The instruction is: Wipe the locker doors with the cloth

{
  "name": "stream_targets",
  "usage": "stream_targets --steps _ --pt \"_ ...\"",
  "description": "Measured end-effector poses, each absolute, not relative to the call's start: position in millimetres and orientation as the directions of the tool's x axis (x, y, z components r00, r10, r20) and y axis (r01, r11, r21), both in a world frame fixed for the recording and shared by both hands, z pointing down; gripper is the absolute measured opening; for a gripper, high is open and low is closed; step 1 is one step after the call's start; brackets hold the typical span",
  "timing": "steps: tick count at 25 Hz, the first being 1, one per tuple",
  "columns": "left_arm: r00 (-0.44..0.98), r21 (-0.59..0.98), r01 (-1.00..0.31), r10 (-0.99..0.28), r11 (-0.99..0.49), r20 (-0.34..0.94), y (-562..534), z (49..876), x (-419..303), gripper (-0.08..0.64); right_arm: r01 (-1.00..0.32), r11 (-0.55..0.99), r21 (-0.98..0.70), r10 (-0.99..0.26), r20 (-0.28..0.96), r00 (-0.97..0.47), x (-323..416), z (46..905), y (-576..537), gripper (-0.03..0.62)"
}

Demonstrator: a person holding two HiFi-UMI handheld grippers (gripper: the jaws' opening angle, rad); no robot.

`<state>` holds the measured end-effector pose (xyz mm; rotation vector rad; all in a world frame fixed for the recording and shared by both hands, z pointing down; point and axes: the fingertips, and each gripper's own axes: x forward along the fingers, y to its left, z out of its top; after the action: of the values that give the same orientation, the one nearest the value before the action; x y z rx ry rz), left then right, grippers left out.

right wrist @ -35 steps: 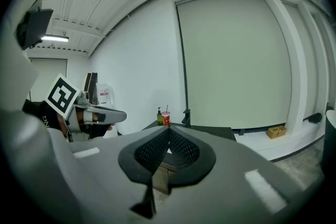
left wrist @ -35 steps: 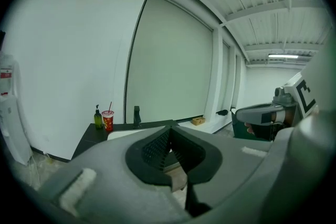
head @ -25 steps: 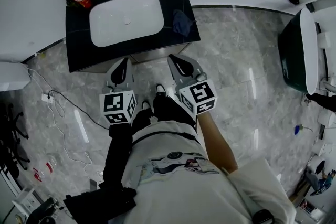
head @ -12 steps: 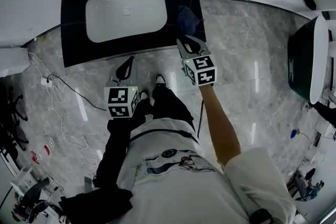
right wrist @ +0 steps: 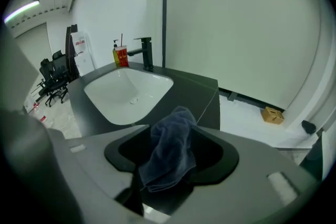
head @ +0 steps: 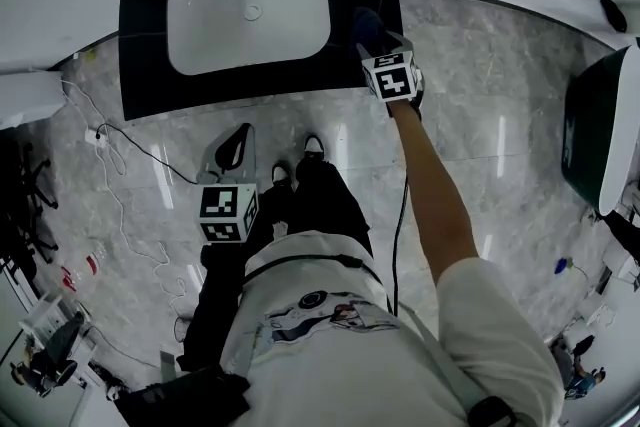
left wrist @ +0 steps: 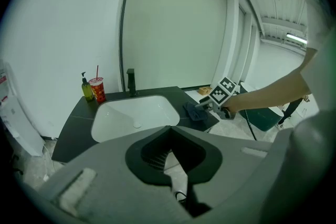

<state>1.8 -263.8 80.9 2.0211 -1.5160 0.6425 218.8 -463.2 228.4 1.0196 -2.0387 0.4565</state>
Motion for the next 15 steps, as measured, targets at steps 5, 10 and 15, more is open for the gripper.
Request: stream_targets --steps 5,10,15 --pt "0.219 0.118 -0.975 -0.707 -0.190 0.672 -253 87 -9 0.000 -0.776 0.630 0.034 -0.439 0.840 -0.320 221 268 -484 0.227" --pt "0.179 0.116 -0.984 -0.701 -0.137 0.690 -239 95 -22 0.000 -0.785 0.619 -0.009 -0.400 0.857 -0.325 220 283 -488 0.195" --pt "0.163 0.118 -0.987 -0.707 -0.112 0.688 -236 96 -26 0.000 -0.792 0.610 -0.019 -0.422 0.838 -0.345 219 280 -484 0.091"
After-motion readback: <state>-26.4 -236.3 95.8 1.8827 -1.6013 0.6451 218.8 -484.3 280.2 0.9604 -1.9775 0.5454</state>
